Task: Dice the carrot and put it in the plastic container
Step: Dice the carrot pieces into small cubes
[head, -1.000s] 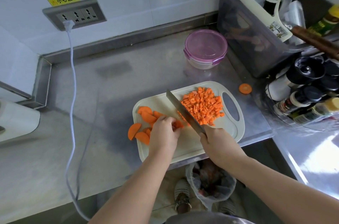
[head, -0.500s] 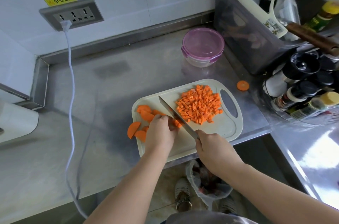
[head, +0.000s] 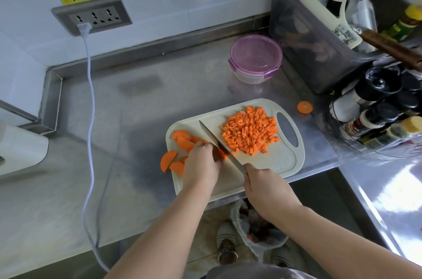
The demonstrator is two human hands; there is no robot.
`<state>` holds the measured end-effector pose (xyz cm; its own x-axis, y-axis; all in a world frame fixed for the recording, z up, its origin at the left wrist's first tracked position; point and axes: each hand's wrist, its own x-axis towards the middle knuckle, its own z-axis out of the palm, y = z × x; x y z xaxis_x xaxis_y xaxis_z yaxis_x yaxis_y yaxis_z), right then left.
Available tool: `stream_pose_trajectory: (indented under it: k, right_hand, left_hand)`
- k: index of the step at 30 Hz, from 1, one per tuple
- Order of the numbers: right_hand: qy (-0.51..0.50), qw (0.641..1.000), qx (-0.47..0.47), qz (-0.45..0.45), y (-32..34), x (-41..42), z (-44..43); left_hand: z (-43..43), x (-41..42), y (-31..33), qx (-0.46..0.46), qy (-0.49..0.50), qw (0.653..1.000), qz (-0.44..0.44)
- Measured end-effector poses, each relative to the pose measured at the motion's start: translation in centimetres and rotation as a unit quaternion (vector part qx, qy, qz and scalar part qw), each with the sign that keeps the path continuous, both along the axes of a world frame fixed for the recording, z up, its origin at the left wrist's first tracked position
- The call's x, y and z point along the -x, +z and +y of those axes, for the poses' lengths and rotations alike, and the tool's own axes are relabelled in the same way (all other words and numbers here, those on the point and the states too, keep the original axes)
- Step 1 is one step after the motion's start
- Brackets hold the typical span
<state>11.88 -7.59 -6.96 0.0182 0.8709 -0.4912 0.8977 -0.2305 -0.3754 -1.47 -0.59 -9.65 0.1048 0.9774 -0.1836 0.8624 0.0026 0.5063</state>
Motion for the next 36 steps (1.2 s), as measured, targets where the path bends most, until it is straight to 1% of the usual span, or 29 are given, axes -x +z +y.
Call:
stream_pose_trajectory:
  k: [11, 17, 20, 24, 27, 31, 33, 34, 36]
  right_hand:
    - [0.015, 0.999, 0.038, -0.032, -0.2, 0.4, 0.6]
    - [-0.018, 1.0, 0.024, 0.0, -0.3, 0.1, 0.8]
    - [-0.043, 0.999, 0.008, 0.021, 0.0, -0.7, 1.2]
    - [-0.045, 0.998, -0.023, 0.037, 0.6, -2.0, 1.7]
    - [-0.072, 0.996, -0.032, 0.04, 1.3, -3.1, 2.3]
    - [-0.087, 0.995, -0.04, 0.03, 1.9, -4.4, 2.7]
    - [-0.098, 0.993, -0.034, 0.051, 2.3, -4.8, 2.7]
    - [-0.108, 0.991, -0.028, 0.07, 2.5, -4.9, 2.8]
    - [-0.135, 0.983, -0.011, 0.125, 3.1, -5.1, 2.8]
  left_hand:
    - [0.1, -0.2, 0.0, 0.014, 0.002, 1.0, 0.012]
    - [0.1, -0.2, 0.1, 0.012, -0.006, 1.0, 0.024]
    - [0.3, -0.3, -0.1, 0.021, -0.003, 1.0, 0.01]
    - [0.8, -1.1, -0.3, 0.019, -0.014, 1.0, 0.009]
    - [1.4, -1.9, -0.2, 0.029, -0.023, 0.998, -0.041]
    - [1.7, -1.2, 0.0, 0.055, 0.026, 0.989, -0.137]
    - [1.7, -0.6, 0.4, 0.032, 0.039, 0.988, -0.148]
    - [1.7, -0.5, 0.8, 0.006, 0.035, 0.989, -0.143]
    - [1.5, -0.8, 1.6, -0.05, -0.017, 0.992, -0.116]
